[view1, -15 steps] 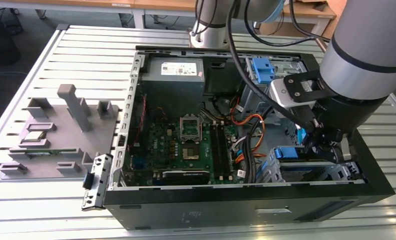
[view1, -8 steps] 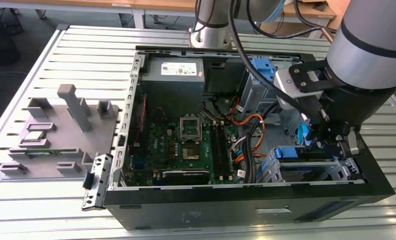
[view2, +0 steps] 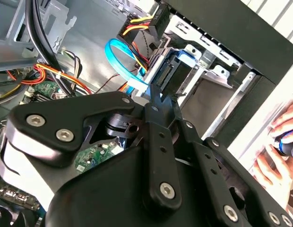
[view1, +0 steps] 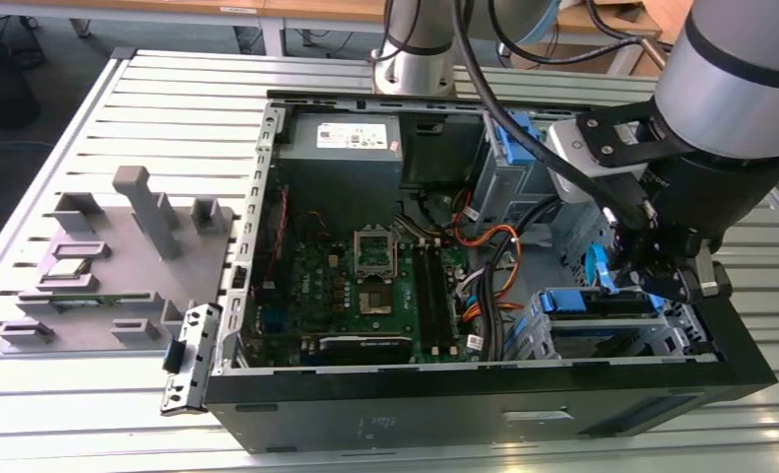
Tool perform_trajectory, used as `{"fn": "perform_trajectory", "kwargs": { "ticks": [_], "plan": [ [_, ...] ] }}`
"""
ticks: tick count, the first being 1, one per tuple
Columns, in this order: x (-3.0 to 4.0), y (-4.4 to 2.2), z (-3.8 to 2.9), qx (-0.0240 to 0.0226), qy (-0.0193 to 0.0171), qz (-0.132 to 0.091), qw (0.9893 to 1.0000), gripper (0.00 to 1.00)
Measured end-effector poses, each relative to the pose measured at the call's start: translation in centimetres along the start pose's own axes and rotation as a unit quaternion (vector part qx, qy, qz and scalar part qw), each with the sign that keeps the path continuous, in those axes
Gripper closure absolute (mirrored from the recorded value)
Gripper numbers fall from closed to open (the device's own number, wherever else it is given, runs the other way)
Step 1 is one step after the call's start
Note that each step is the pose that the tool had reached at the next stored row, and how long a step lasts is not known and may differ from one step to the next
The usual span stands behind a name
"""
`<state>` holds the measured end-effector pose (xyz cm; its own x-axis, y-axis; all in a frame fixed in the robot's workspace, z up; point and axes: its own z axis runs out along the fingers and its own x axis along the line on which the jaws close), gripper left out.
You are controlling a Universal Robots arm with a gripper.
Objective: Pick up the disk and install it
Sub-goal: 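Insert the first disk wire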
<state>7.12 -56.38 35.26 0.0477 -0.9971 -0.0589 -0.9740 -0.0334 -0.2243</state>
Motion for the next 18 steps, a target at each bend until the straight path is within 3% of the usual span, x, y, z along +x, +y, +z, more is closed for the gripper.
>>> {"fn": "perform_trajectory", "kwargs": {
  "ticks": [2,3,8,13,14,18],
  "plan": [
    [0.0,-0.01,0.0,-0.0014,0.0,0.0,1.0,0.76],
    [0.0,-0.02,0.01,-0.0087,-0.0002,0.0,1.0,0.76],
    [0.01,-0.12,0.12,-0.0542,-0.0018,0.004,0.9985,0.76],
    [0.02,-0.31,0.22,-0.0987,-0.0032,0.007,0.9951,0.76],
    [0.02,-0.31,0.22,-0.1011,-0.0033,0.007,0.9948,0.76],
    [0.02,-0.31,0.22,-0.1027,-0.0034,0.007,0.9947,0.76]
  ]
}}
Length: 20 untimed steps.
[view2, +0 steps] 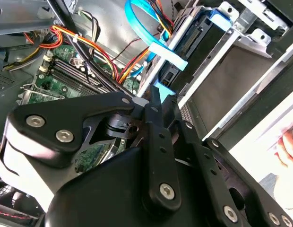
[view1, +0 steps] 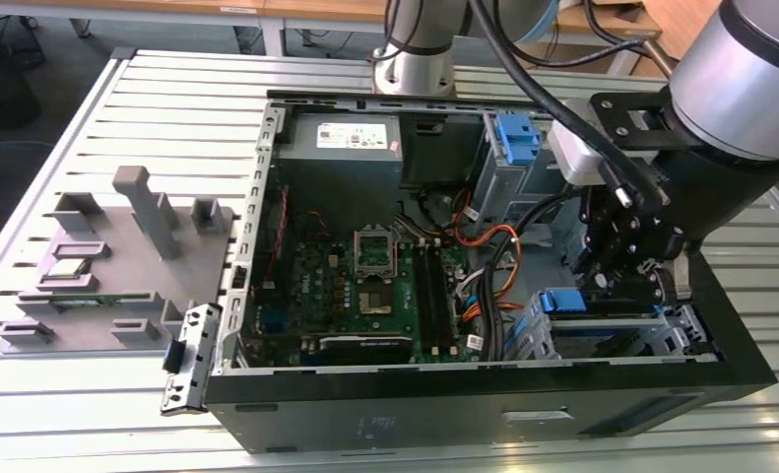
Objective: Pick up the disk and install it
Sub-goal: 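Insert the first disk wire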
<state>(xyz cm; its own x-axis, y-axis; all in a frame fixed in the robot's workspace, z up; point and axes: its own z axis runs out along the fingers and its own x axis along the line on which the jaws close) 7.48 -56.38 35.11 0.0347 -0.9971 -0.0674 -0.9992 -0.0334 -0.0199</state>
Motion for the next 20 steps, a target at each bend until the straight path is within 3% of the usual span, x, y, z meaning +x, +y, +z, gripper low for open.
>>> {"fn": "perform_trajectory", "kwargs": {
  "ticks": [5,10,20],
  "plan": [
    [0.02,-0.39,0.0,-0.0015,0.0001,0.003,1.0,0.76],
    [0.05,-1.37,0.03,-0.0054,-0.0001,0.004,1.0,0.76],
    [0.02,-1.84,-0.58,-0.0212,-0.0007,0.005,0.9998,0.76]
  ]
}}
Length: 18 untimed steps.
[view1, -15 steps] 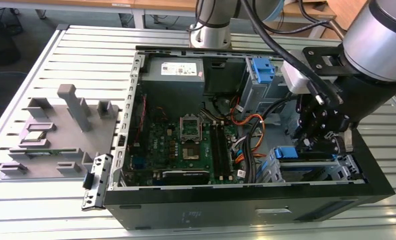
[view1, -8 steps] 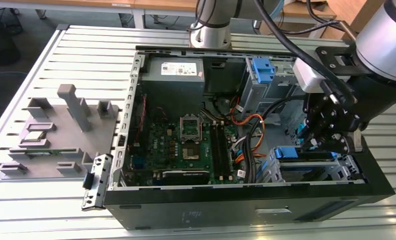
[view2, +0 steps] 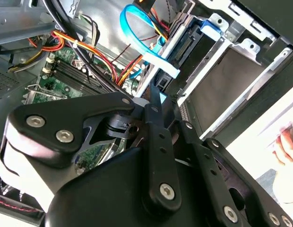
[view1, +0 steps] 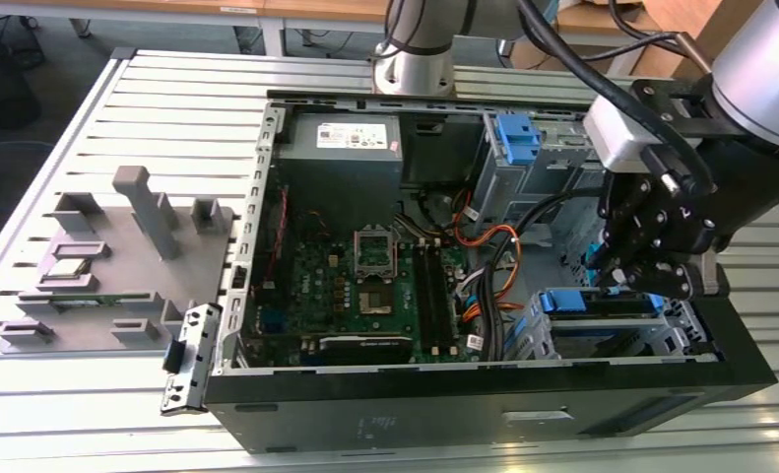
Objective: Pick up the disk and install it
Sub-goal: 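Insert the first disk wire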
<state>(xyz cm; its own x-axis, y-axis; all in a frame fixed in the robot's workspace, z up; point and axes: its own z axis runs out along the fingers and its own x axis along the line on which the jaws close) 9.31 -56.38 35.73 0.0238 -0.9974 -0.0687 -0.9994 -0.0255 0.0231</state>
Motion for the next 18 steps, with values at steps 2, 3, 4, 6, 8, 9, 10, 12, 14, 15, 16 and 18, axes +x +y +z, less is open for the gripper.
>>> {"fn": "perform_trajectory", "kwargs": {
  "ticks": [2,3,4,6,8,9,10,12,14,15,16,18],
  "plan": [
    [0.01,-0.23,-0.02,-0.0007,0.0001,0.0,1.0,0.76],
    [0.01,-0.43,-0.02,-0.001,0.0001,0.0,1.0,0.76],
    [0.02,-0.68,-0.03,-0.0014,0.0001,0.001,1.0,0.76],
    [0.03,-1.19,-0.04,-0.0021,0.0,0.001,1.0,0.76],
    [0.04,-1.73,-0.05,-0.0027,0.0,0.001,1.0,0.76],
    [0.05,-2.01,-0.06,-0.003,0.0,0.001,1.0,0.76],
    [0.05,-2.29,-0.06,-0.0033,0.0,0.001,1.0,0.76],
    [0.07,-2.81,-0.07,-0.0039,0.0,0.001,1.0,0.76],
    [0.06,-2.95,-0.08,-0.0043,0.0,0.001,1.0,0.76],
    [0.06,-2.95,-0.08,-0.0044,0.0,0.001,1.0,0.76],
    [0.07,-2.94,-0.12,-0.0046,0.0,0.001,1.0,0.76],
    [0.07,-2.95,-0.17,-0.0048,-0.0001,0.001,1.0,0.76]
  ]
}}
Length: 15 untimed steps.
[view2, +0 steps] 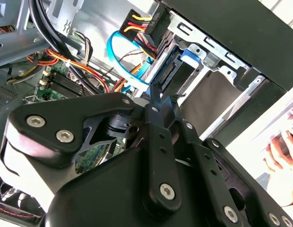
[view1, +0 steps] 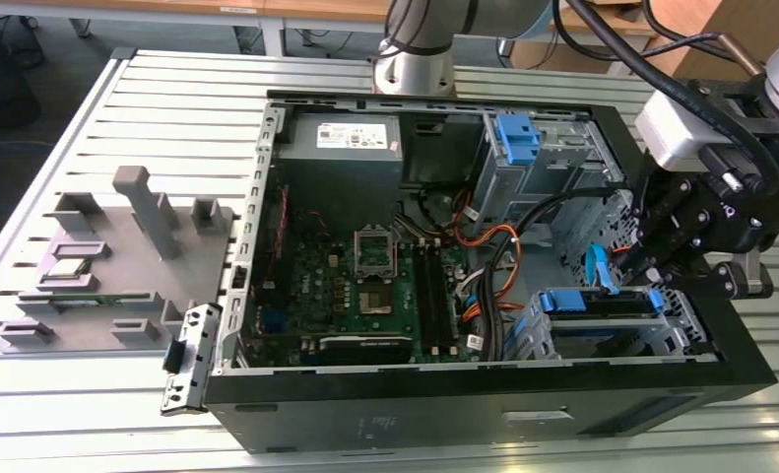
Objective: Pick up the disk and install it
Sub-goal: 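Insert the first disk wire, then insert the second disk wire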
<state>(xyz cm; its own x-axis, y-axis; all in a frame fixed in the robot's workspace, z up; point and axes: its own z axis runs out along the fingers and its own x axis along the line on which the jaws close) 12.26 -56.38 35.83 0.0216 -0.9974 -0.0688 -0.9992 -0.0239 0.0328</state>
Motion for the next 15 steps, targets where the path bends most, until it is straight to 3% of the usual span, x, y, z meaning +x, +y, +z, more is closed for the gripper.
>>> {"fn": "perform_trajectory", "kwargs": {
  "ticks": [15],
  "plan": [
    [-0.01,0.0,-0.14,-0.002,0.0,0.0,1.0,0.76]
  ]
}}
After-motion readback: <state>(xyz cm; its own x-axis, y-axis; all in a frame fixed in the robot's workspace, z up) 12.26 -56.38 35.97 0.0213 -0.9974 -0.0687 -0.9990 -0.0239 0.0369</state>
